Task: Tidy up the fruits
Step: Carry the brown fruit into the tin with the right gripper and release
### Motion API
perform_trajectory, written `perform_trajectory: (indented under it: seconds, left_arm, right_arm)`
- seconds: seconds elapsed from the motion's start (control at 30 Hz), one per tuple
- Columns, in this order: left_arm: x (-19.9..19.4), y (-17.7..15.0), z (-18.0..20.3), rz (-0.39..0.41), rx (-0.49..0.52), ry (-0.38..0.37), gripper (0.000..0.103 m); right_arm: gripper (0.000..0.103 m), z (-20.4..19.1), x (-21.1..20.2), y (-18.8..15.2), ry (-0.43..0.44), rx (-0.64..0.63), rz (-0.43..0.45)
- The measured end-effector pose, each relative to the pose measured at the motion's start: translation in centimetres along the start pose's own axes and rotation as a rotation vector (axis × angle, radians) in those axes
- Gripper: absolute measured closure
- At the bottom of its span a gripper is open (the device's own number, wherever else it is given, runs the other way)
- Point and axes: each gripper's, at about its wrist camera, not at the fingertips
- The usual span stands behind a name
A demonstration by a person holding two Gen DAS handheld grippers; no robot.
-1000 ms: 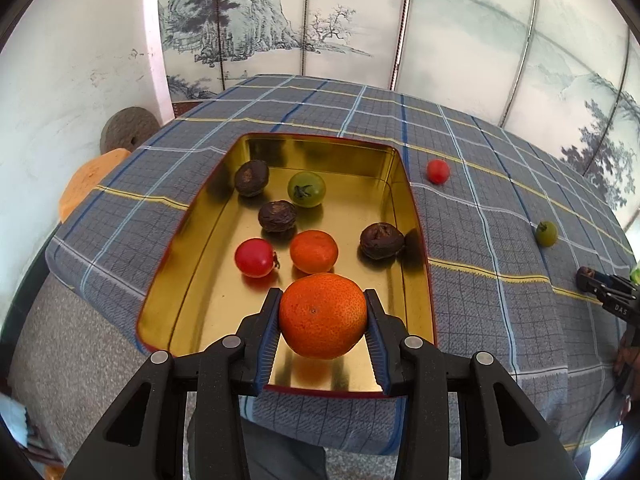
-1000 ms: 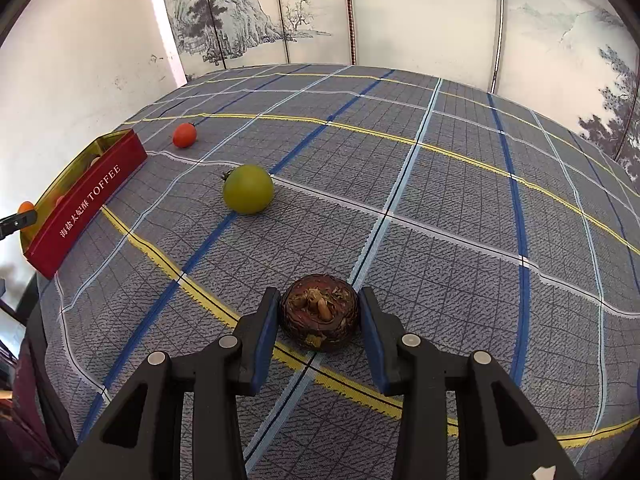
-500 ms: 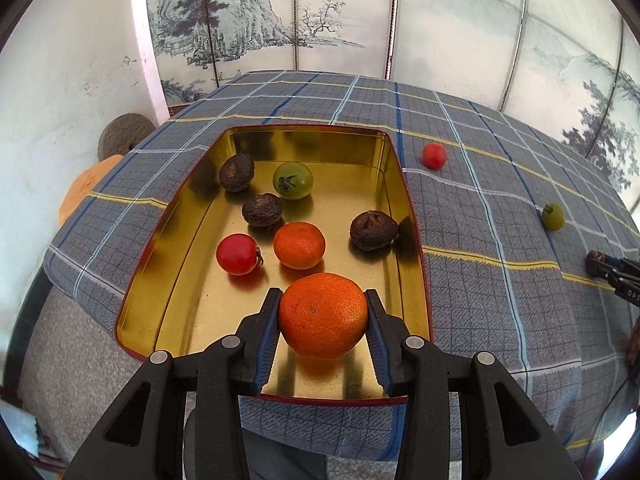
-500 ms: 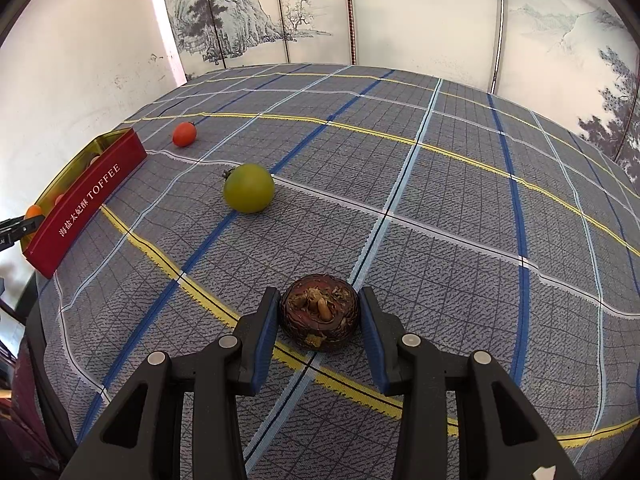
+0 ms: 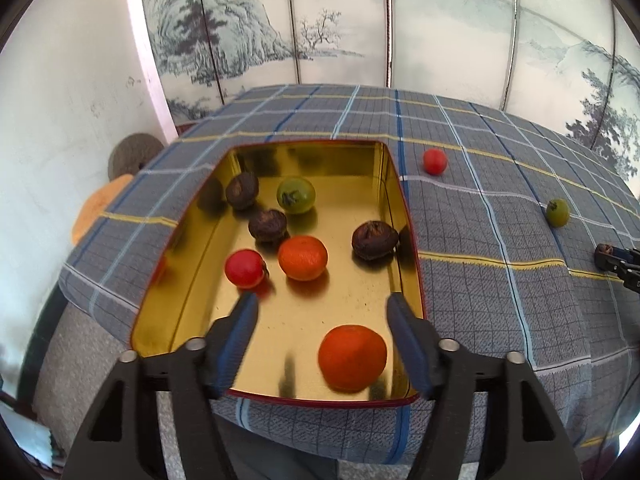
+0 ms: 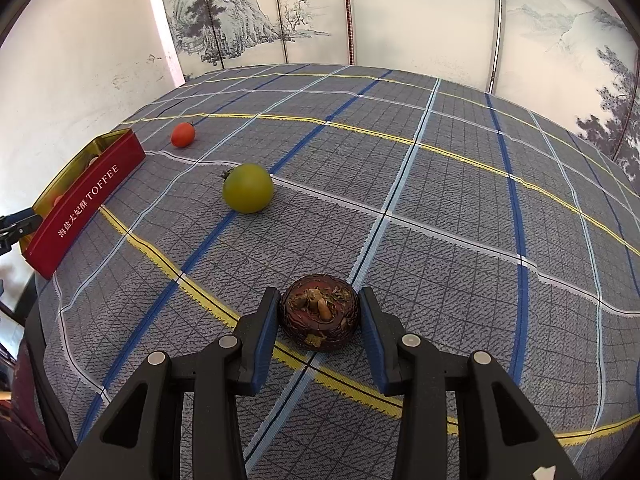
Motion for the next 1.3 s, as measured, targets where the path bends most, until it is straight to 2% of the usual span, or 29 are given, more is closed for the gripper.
perform_trajectory:
  seconds: [0.3, 0.53, 0.67, 0.9, 1.1, 1.3]
  left_arm:
    - [-1.1, 0.0, -0.1, 0.045, 0.044, 0.048, 0.031]
    - [-1.7, -0.2, -0.8, 0.058, 0.039, 0.071, 0.030]
    - [-2.3, -0.4, -1.7, 0.064, 0.019, 0.083, 0.028]
    - [-3.4, -0.9, -3.9, 0.082, -0.014, 0.110, 0.026]
    - [-3.9, -1.6, -5.9, 0.083, -0.047, 0.132, 0.026]
    - [-4.2, -2.4, -7.8, 0.078, -0.071, 0.147, 0.026]
  right_arm:
    - [0.066, 0.1, -1.0, -0.1, 0.024, 0.048, 0.002]
    - [0.066, -3.2, -2.5, 1.9, 0.089, 0.028, 0.037]
    - [0.066, -6.8, -3.1, 4.1, 0.180, -0.009, 0.062]
    - [0.066, -15.7, -2.5, 6.5, 0.359, -0.099, 0.064]
    - [0.066, -23.6, 0.2, 7.4, 0.508, -0.164, 0.018]
    - [0.066, -29.9, 3.1, 7.4, 0.588, -0.224, -0.041]
Point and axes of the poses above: each gripper's, at about its wrist camera, not at the fingertips, and x roughly the way its jaws point, z to its right, y to its top, and after that the axes turned 13 degrees about z, right-handed
